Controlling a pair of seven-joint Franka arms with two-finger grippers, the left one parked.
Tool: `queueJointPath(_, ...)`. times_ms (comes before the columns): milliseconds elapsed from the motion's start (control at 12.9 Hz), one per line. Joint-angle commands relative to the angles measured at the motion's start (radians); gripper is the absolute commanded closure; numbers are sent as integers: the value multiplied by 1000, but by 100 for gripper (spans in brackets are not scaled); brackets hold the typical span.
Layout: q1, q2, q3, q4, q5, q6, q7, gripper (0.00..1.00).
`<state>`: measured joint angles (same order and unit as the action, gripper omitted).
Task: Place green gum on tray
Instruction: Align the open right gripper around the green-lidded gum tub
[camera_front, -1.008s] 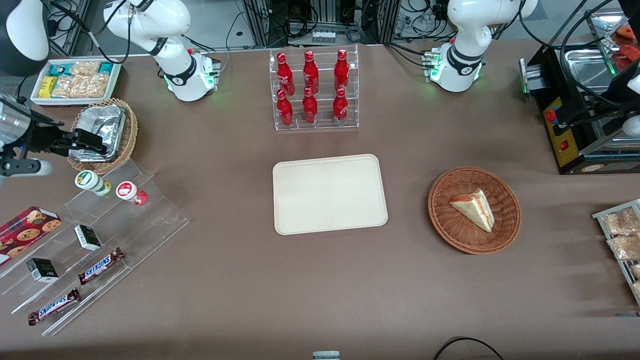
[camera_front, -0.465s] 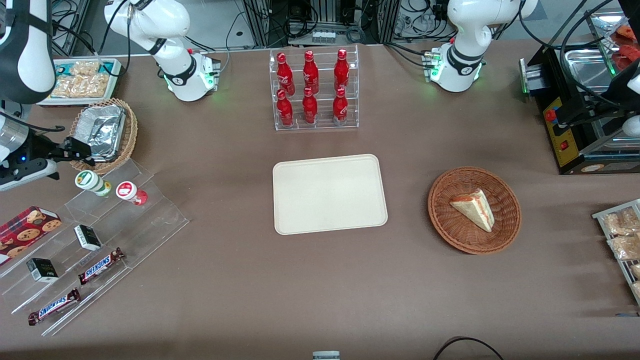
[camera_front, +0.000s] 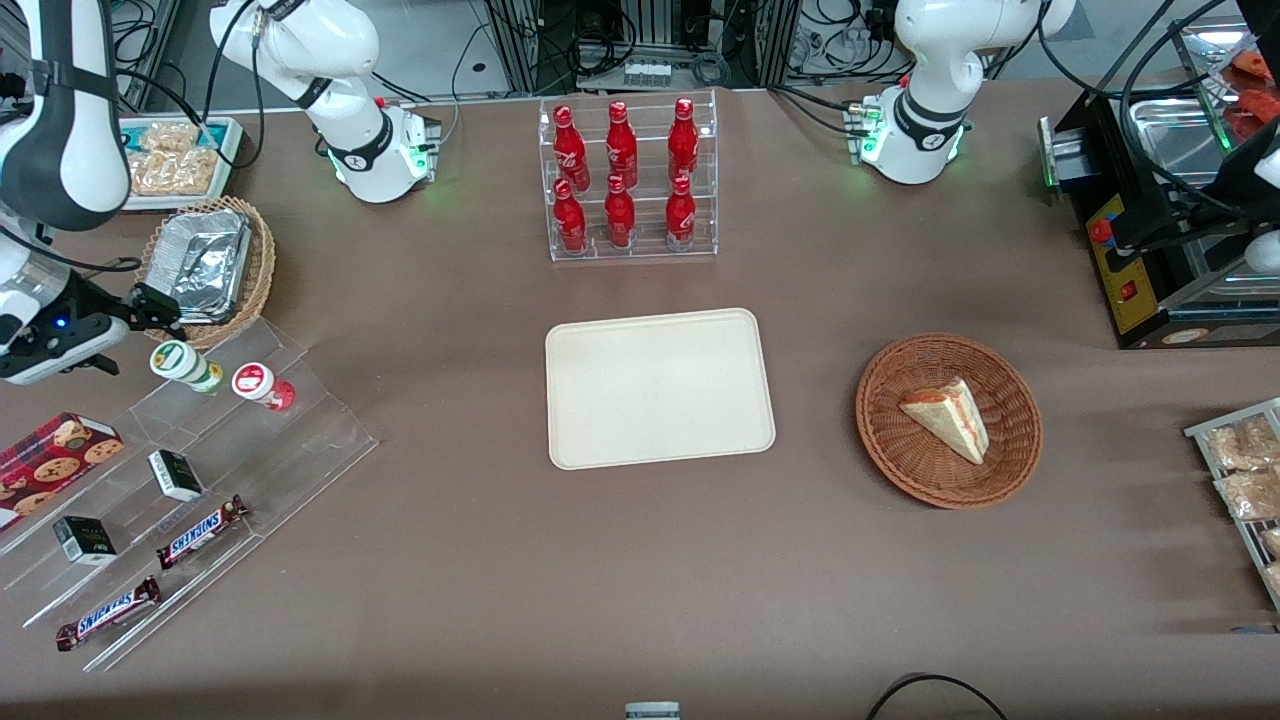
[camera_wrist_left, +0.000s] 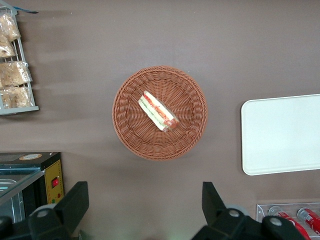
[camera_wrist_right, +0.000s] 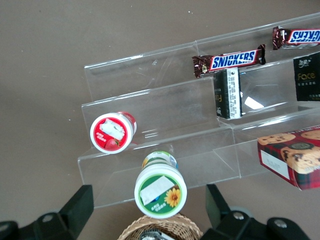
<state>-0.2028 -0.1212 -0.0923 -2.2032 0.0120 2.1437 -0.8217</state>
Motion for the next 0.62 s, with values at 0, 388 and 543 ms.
queueJointPath(0,-3,-26,-3,-78,-10,89,-30,0)
queueJointPath(388,-4,8,-27,-104,-10,169,-77,0)
queueJointPath(543,-4,20,-29,-105,-10,179,-77,0)
